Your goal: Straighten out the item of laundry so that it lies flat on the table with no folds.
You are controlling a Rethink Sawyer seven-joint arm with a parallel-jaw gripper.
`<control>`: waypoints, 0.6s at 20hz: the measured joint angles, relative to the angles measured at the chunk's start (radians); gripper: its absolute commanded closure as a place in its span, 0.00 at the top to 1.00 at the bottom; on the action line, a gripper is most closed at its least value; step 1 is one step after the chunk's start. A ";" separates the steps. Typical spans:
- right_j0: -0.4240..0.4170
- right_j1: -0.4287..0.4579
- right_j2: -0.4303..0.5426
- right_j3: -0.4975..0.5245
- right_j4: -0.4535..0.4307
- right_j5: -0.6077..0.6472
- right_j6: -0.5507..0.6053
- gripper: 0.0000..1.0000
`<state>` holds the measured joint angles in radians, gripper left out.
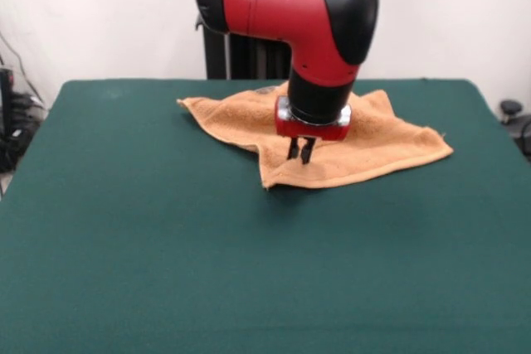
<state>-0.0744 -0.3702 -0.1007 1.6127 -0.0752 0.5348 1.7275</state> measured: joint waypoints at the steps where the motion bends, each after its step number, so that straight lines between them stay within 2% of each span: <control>1: -0.003 -0.001 0.003 0.003 0.000 -0.005 0.000 0.00; 12: -0.045 -0.031 0.038 0.073 -0.021 -0.113 0.000 0.00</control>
<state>-0.1195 -0.4014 -0.0626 1.6853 -0.0964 0.4218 1.7275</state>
